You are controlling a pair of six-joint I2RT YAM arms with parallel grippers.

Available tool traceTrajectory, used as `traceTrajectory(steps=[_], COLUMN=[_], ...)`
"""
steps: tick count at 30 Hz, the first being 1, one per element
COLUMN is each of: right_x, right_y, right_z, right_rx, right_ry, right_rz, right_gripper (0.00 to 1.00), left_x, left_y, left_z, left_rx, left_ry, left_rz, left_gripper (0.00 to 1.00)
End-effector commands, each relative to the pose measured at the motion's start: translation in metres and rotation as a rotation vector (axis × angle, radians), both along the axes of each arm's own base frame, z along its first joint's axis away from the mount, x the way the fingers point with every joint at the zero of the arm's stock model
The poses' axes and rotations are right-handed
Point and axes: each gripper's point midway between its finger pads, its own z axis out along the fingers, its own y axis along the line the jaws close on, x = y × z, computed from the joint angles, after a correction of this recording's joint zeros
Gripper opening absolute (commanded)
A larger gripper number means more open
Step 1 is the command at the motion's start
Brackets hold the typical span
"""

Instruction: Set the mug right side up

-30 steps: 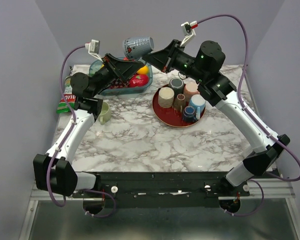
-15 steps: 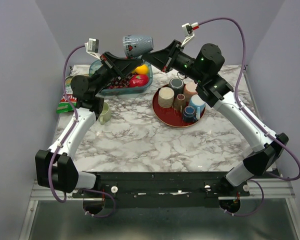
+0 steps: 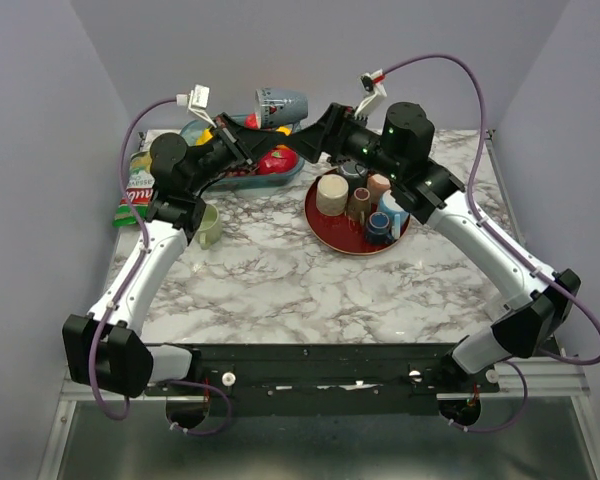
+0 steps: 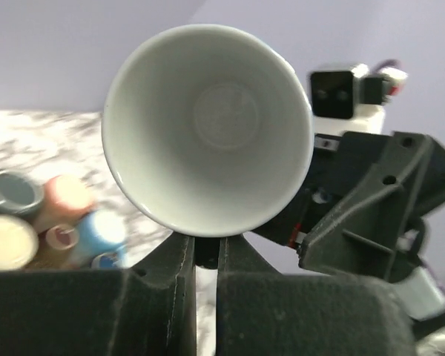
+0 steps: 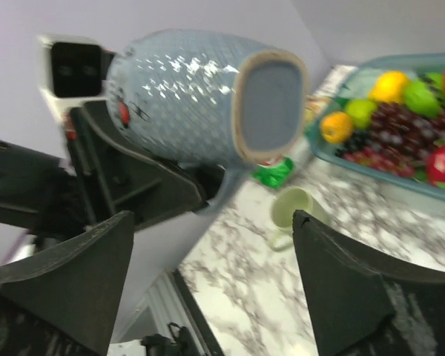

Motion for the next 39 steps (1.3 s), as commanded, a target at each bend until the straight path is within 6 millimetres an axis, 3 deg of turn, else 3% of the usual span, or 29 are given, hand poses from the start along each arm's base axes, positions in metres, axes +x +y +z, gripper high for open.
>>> traceTrajectory(steps=[1, 6, 11, 14, 22, 31, 35, 39], right_x=[0.012, 0.028, 0.036, 0.039, 0.039, 0.042, 0.043, 0.045], right_y=[-0.046, -0.093, -0.126, -0.135, -0.129, -0.133, -0.131, -0.135], right_z=[-0.035, -0.080, -0.122, -0.145, -0.195, -0.208, -0.212, -0.215], right_rx=[-0.159, -0.292, -0.430, -0.498, -0.581, -0.617, -0.624, -0.633], right_ry=[0.027, 0.112, 0.210, 0.260, 0.390, 0.421, 0.431, 0.439], right_rz=[-0.213, -0.416, -0.543, -0.574, -0.547, -0.561, -0.552, -0.560], right_gripper=[0.96, 1.00, 1.00, 1.00, 1.00, 1.00, 1.00, 1.00], left_x=[0.011, 0.022, 0.018, 0.014, 0.014, 0.012, 0.022, 0.037], left_y=[0.029, 0.065, 0.099, 0.107, 0.125, 0.135, 0.134, 0.132], left_z=[-0.024, -0.098, -0.170, -0.201, -0.266, -0.330, -0.360, -0.367], left_rx=[0.257, 0.541, 0.768, 0.857, 1.035, 1.185, 1.234, 1.255], left_ry=[0.025, 0.203, 0.397, 0.476, 0.548, 0.684, 0.706, 0.694], left_rz=[0.240, 0.408, 0.506, 0.525, 0.610, 0.623, 0.605, 0.610], left_gripper=[0.00, 0.00, 0.00, 0.00, 0.00, 0.00, 0.00, 0.00])
